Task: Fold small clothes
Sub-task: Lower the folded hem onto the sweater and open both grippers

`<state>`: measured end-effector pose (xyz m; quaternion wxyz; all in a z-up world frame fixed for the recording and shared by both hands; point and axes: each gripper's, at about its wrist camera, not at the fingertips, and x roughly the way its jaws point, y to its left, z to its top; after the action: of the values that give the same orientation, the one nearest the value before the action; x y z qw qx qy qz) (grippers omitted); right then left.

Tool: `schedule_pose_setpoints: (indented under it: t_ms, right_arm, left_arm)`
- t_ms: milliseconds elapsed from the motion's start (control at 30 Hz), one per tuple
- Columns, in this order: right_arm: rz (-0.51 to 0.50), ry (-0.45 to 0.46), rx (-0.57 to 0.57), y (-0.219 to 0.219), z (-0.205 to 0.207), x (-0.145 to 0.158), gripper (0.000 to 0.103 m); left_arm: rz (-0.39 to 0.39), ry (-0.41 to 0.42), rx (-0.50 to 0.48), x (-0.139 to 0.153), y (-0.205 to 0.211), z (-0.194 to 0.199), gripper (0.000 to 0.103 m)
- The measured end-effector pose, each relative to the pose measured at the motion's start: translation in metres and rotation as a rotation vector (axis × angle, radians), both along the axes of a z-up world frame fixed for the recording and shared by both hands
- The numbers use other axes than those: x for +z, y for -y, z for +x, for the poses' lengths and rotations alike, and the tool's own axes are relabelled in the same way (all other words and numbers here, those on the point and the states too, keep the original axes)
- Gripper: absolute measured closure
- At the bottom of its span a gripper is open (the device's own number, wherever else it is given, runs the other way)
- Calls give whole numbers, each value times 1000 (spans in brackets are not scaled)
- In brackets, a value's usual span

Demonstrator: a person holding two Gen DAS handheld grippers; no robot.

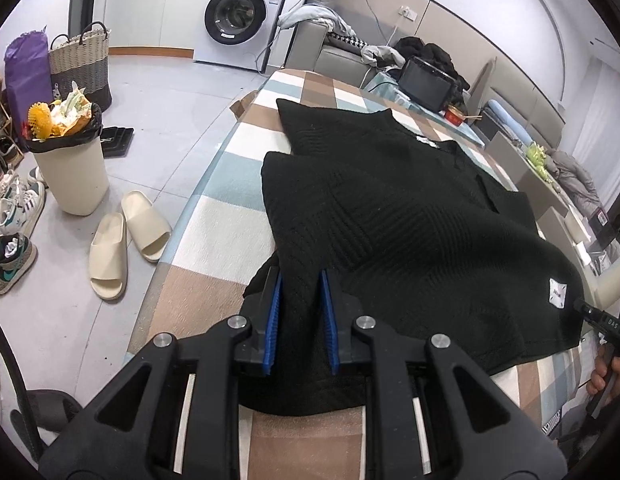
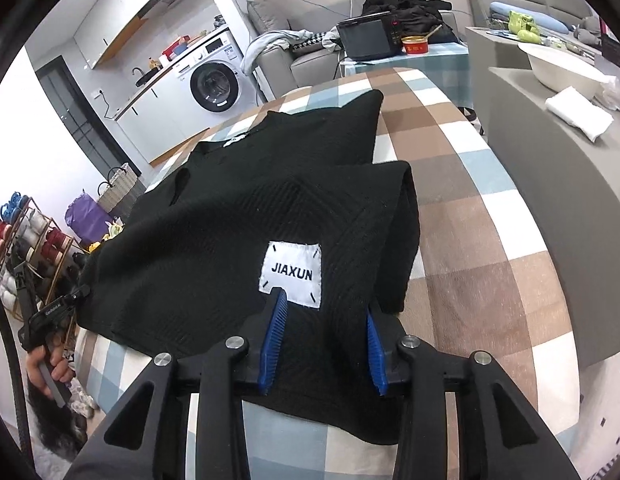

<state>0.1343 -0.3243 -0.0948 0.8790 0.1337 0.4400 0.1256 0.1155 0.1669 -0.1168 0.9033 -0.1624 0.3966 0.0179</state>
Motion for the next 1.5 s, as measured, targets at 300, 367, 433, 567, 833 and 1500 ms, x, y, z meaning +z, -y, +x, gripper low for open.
schedule_pose_setpoints:
  t_ms: [300, 367, 433, 567, 833, 1500]
  right_arm:
    - [-65, 39, 5, -9, -1, 4, 98]
    - [-56, 96, 2, -8, -4, 16, 98]
    - [-53, 158, -15, -5, -3, 33, 98]
    - [-42, 271, -69, -2, 13, 65, 98]
    - [-25, 272, -177, -5, 93, 66, 98]
    - [-97, -66, -15, -10, 88, -24, 68]
  left_arm:
    - [-5, 53, 3, 10, 1, -3, 98]
    - [-14, 87, 6, 18, -1, -5, 99]
    - [0, 118, 22, 30, -2, -3, 100]
    - [2, 185, 28, 55, -2, 14, 102]
    - [6, 181, 117, 65, -12, 88, 102]
    - [50, -75, -40, -20, 28, 109, 71]
